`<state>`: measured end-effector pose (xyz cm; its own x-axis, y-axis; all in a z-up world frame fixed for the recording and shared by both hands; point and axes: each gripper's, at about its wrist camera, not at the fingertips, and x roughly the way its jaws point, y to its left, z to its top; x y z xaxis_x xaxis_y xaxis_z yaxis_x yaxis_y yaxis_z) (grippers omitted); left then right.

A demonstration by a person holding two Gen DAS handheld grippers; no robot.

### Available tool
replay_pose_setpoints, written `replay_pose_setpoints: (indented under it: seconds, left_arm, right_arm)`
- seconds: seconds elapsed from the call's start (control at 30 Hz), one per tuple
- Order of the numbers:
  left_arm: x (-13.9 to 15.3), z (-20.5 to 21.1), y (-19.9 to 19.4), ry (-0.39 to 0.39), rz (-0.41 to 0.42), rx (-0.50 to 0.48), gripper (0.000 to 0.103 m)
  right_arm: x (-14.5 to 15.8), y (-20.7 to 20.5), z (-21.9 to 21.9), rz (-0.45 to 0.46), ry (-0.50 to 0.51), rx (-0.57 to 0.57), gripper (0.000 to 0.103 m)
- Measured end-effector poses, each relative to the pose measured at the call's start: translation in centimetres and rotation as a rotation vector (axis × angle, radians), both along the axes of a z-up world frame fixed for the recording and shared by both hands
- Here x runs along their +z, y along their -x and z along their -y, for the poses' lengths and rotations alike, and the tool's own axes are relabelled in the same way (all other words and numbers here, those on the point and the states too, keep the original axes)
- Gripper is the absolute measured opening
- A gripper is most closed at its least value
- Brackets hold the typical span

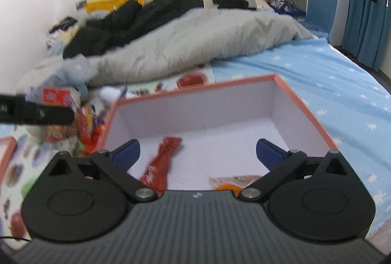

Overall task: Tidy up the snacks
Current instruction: 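Withdraw both grippers from the box back toward the snack pile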

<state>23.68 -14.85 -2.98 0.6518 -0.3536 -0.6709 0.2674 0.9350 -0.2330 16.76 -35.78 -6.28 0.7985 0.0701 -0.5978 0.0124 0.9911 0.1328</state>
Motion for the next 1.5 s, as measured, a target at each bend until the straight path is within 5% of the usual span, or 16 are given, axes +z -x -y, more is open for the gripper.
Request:
replay_pose_setpoints:
  seconds: [0.37,0.73,1.5]
  left_arm:
    - [3.4,-3.7,3.9,-0.015,0.110,0.025,0.063]
    - [3.8,-7.4,6.9,-0.021,0.154,0.055,0.064]
    - [-0.2,-14.7,11.0,-0.009,0.102,0.144,0.066]
  right_arm:
    - [4.0,2.3,-2.8,0.108,-0.010,0.051,0.103]
    - [6.0,4.5,-7.0,0.162,0.009,0.117,0.103]
    - [2.5,8.2,-14.4,0.094,0.013,0.221,0.103]
